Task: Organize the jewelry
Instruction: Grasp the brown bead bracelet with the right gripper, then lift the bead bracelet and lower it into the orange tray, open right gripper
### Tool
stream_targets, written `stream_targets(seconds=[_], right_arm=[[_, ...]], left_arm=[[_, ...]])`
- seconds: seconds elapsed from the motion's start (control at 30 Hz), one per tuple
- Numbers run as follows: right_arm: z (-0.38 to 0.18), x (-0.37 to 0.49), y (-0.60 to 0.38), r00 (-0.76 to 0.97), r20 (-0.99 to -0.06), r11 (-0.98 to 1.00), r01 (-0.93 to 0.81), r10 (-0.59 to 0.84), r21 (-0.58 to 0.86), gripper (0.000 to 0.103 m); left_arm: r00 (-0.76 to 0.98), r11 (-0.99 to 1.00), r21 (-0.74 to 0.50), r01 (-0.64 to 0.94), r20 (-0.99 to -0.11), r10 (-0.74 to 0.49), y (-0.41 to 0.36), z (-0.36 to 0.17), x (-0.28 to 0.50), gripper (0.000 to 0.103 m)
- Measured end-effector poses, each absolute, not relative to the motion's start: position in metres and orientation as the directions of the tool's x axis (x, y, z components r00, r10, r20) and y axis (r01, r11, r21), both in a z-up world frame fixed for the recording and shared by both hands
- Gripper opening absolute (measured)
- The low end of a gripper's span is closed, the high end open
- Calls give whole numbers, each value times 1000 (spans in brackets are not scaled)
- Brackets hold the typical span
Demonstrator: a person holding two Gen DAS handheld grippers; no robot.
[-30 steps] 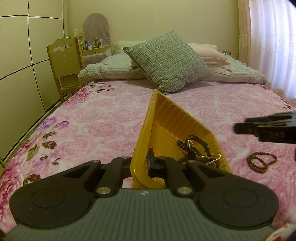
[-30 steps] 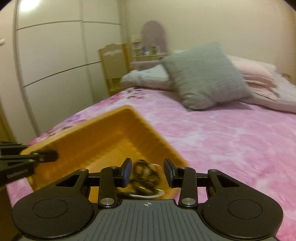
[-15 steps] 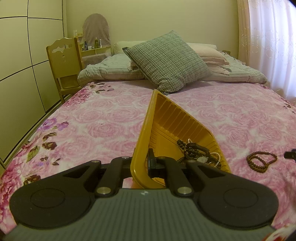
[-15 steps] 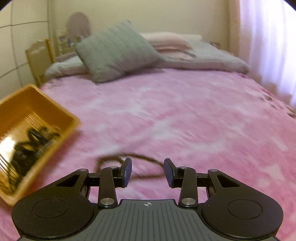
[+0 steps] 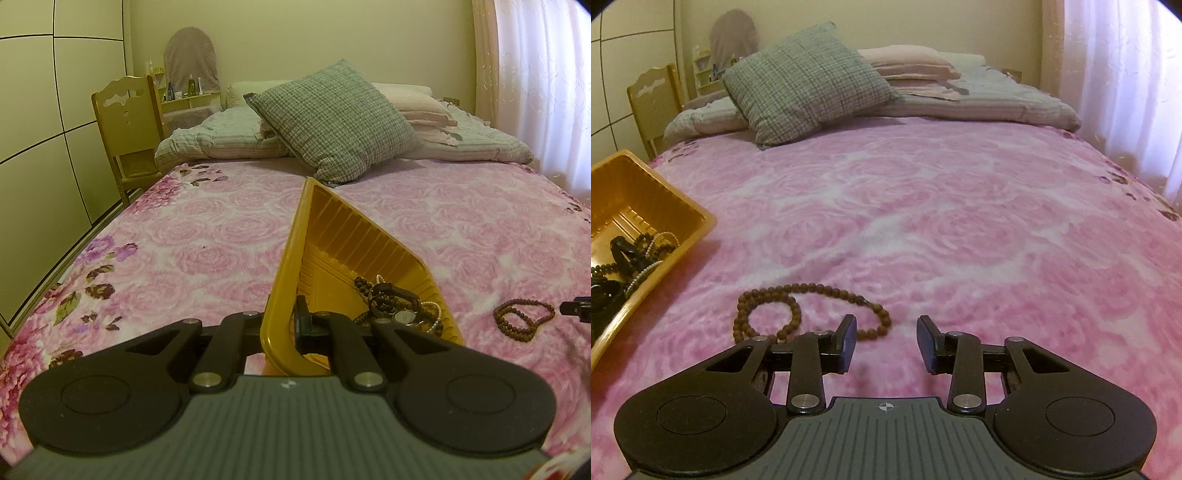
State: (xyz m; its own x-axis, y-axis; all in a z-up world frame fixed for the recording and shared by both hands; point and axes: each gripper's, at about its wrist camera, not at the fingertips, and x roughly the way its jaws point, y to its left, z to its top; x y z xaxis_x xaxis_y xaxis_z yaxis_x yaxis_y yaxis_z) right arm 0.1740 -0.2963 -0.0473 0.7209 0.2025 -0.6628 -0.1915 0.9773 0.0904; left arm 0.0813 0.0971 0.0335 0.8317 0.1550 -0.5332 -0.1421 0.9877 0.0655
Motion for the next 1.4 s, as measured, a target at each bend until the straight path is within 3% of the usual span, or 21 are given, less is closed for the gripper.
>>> stream_targets(seconds=[0.4, 0.6, 0.67, 0.97, 1.4], right_arm=[[-70, 212, -291, 672, -715, 977, -202, 193, 74, 26], [-74, 217, -288, 659, -726, 976, -203, 197, 81, 8], [-70, 214, -288, 668, -719, 978, -195, 191, 79, 7], [-8, 185, -273, 782, -595, 966, -256, 183, -40, 6], [91, 156, -239, 867, -413, 916, -369, 278, -159, 6]], left_arm=[[831, 988, 66, -142, -533, 156, 97, 34, 81, 6], [832, 988, 66, -142, -533, 155, 97, 34, 81, 6], [832, 988, 66, -142, -533, 155, 97, 34, 81, 6], [833, 988, 65, -142, -531, 155, 97, 34, 82, 6], [833, 988, 66, -142, -532, 155, 97, 34, 82, 6]])
